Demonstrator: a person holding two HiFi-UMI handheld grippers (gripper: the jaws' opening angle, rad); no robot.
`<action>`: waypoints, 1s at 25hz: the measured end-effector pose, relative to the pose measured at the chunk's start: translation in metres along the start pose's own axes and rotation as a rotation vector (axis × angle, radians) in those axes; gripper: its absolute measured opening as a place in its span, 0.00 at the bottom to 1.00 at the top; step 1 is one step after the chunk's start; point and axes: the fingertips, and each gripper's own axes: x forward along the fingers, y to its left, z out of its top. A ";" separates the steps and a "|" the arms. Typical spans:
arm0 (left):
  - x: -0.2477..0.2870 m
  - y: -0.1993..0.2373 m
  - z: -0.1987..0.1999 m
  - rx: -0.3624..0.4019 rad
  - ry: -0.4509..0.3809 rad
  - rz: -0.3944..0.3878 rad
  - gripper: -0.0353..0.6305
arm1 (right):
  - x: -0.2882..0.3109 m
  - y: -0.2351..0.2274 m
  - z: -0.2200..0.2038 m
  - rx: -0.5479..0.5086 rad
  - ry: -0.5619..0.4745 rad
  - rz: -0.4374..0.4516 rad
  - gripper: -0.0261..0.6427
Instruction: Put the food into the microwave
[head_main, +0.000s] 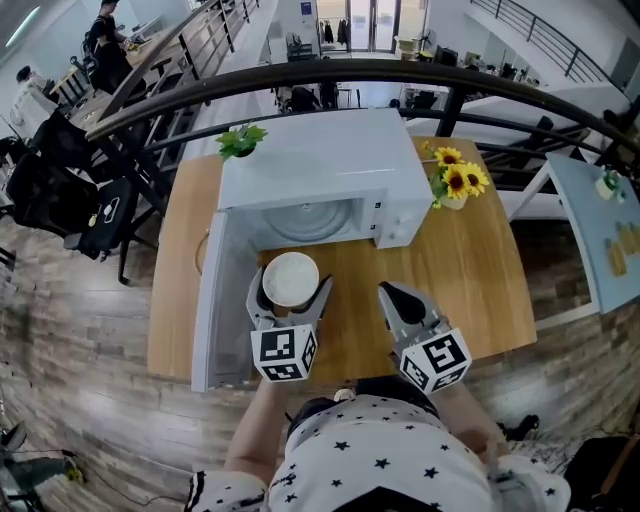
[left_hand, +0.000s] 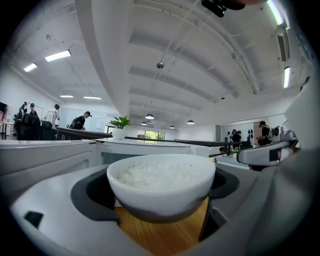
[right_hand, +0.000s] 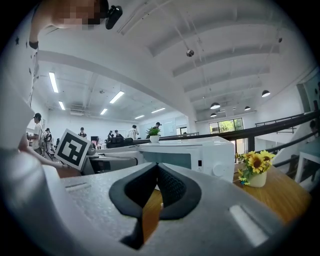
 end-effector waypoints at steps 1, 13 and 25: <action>0.007 0.001 0.000 -0.001 0.001 0.003 0.82 | 0.004 -0.003 0.000 0.001 0.003 0.006 0.05; 0.082 0.019 -0.012 -0.009 0.035 0.025 0.82 | 0.046 -0.045 -0.003 0.040 0.040 0.030 0.05; 0.136 0.034 -0.037 0.003 0.076 0.027 0.82 | 0.074 -0.061 -0.020 0.054 0.086 0.035 0.05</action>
